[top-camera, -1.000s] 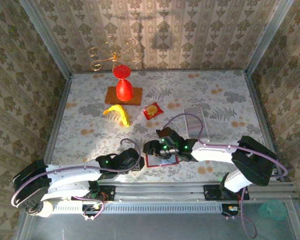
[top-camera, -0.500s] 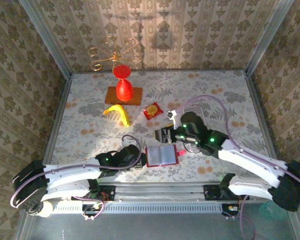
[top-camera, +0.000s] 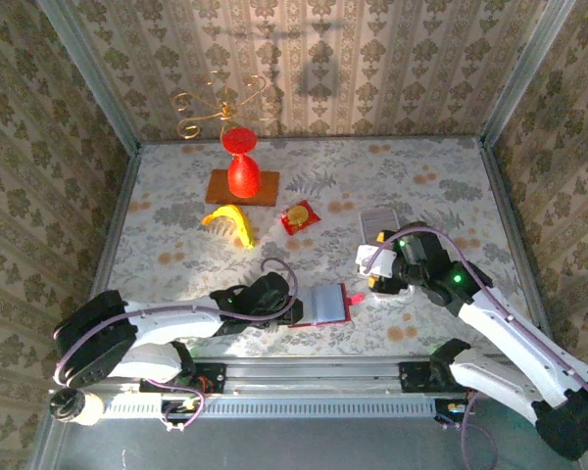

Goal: Put the credit cards into the card holder
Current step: Pick up the credit card from the storage box.

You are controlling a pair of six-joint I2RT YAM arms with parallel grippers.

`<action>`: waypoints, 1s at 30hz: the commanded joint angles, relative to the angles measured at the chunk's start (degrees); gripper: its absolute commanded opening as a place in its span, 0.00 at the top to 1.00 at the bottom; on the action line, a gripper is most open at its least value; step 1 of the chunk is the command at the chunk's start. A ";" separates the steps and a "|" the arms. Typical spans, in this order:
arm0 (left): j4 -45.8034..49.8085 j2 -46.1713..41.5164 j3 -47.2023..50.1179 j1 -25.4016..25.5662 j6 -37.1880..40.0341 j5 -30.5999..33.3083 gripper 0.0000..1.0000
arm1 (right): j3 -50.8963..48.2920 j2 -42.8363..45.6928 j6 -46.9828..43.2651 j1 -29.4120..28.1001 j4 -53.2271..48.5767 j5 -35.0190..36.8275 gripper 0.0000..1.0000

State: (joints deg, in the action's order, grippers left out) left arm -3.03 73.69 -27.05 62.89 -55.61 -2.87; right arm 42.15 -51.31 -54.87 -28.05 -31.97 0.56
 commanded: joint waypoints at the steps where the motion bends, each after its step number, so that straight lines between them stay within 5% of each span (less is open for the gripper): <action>1: -1.46 0.50 0.83 -0.88 1.39 -1.93 0.80 | -2.97 -1.91 -15.23 2.29 1.72 3.88 0.09; 10: -1.45 1.37 3.01 -2.68 3.75 -2.47 0.81 | -2.50 -10.87 -18.82 4.45 10.23 7.60 0.04; 16: -1.74 1.46 3.75 -3.84 4.70 -1.83 0.81 | -4.74 -12.86 -25.90 6.37 10.17 6.01 0.02; 30: -2.94 -1.09 5.16 -5.43 5.04 -3.59 0.81 | -4.92 -18.28 -26.89 6.00 10.68 4.80 0.00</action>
State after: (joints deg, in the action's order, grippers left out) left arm -6.92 73.87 -23.03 57.98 -51.77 -5.87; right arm 38.11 -69.01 -80.27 -21.65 -21.58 6.04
